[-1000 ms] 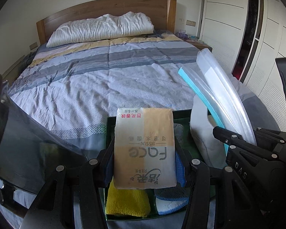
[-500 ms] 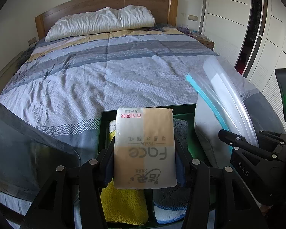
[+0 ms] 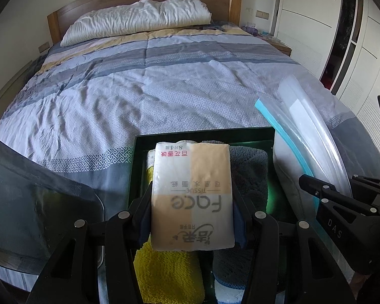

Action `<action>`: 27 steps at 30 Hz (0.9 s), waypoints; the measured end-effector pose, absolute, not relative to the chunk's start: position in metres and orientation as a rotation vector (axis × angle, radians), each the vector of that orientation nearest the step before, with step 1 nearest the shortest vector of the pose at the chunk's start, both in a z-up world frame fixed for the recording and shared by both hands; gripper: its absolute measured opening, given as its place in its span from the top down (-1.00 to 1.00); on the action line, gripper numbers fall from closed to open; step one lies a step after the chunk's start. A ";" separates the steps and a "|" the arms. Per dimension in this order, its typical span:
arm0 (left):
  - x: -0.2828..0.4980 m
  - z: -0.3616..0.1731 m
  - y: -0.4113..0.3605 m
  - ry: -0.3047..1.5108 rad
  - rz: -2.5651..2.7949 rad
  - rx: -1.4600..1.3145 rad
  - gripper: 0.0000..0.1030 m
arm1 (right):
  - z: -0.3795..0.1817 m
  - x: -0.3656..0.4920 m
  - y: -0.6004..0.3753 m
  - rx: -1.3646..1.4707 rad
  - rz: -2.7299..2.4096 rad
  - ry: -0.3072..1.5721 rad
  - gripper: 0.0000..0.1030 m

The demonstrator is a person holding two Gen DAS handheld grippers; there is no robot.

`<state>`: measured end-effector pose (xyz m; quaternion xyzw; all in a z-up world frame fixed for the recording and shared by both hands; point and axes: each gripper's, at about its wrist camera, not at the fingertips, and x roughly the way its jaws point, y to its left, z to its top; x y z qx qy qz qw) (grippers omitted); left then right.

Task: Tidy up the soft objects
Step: 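Lower the tissue pack and clear bag into the tray with both grippers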

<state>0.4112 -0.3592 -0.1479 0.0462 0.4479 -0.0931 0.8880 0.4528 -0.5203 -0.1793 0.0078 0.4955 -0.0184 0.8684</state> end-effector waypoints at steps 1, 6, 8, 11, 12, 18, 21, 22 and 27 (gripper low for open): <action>0.412 -0.148 -0.360 0.932 -0.192 0.098 0.10 | -0.181 0.454 -0.520 0.020 -0.033 1.039 0.92; 0.413 -0.149 -0.361 0.935 -0.191 0.098 0.10 | -0.185 0.456 -0.518 0.028 -0.003 1.046 0.91; 0.414 -0.149 -0.361 0.935 -0.190 0.099 0.10 | -0.187 0.457 -0.517 0.034 0.004 1.051 0.91; 0.415 -0.150 -0.361 0.935 -0.191 0.099 0.10 | -0.189 0.460 -0.516 0.048 0.009 1.055 0.88; 0.415 -0.150 -0.361 0.934 -0.191 0.101 0.10 | -0.189 0.460 -0.517 0.058 0.012 1.054 0.87; 0.417 -0.151 -0.363 0.936 -0.192 0.109 0.10 | -0.187 0.460 -0.521 0.096 0.002 1.040 0.31; 0.417 -0.152 -0.362 0.934 -0.191 0.114 0.10 | -0.186 0.458 -0.521 0.092 -0.003 1.041 0.32; 0.418 -0.152 -0.362 0.934 -0.190 0.113 0.10 | -0.185 0.458 -0.520 0.086 -0.004 1.042 0.33; 0.418 -0.153 -0.361 0.938 -0.197 0.115 0.10 | -0.182 0.458 -0.518 0.094 -0.009 1.035 0.33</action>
